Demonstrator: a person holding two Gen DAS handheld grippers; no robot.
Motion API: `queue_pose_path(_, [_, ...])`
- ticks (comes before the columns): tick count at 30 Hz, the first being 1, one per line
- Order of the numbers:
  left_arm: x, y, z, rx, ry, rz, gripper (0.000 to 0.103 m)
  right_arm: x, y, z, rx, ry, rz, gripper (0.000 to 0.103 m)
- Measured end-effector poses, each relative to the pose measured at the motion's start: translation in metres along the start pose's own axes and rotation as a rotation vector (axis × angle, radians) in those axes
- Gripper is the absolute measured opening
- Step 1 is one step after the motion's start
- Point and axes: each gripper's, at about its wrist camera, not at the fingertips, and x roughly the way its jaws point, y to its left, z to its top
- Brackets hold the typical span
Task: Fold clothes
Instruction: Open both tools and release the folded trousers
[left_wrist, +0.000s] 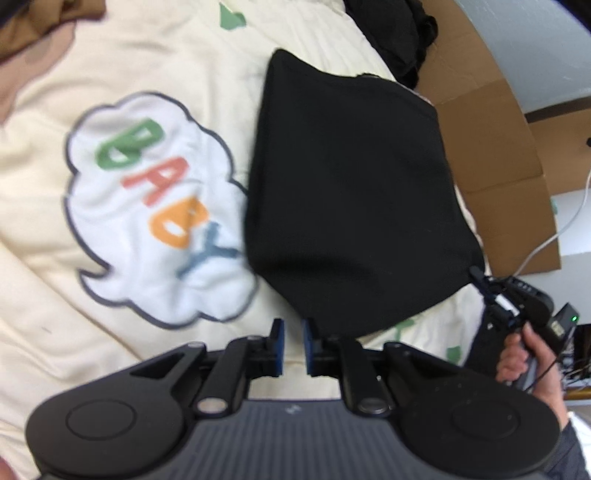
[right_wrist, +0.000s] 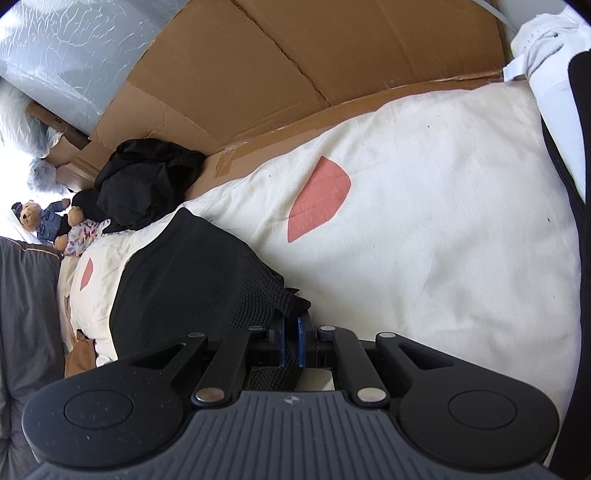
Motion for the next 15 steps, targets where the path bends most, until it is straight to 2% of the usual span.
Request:
queue_pose_path(2, [-0.008,0.000,0.008,0.034,-0.013,0.023,0.015,0.002,-0.002,0.002,0.005,-0.003,0.000,0.007])
queue_pose_path(4, [-0.014,0.000,0.015,0.051,-0.024,0.036,0.032,0.004,-0.003,0.004,0.007,0.002,-0.001,0.007])
queue_pose_path(5, [-0.020,-0.001,0.020,0.067,-0.035,0.038,0.037,0.005,-0.003,0.006,0.003,0.009,-0.003,0.007])
queue_pose_path(7, [-0.032,-0.005,0.032,0.116,-0.060,0.036,0.052,0.007,-0.004,0.008,-0.007,0.019,-0.007,0.007])
queue_pose_path(11, [-0.037,-0.022,0.063,0.249,-0.101,0.052,0.056,0.008,-0.007,0.013,0.003,0.026,0.014,0.009])
queue_pose_path(15, [-0.047,-0.040,0.058,0.386,-0.140,0.055,0.057,0.005,-0.009,0.009,0.007,0.018,0.024,0.011])
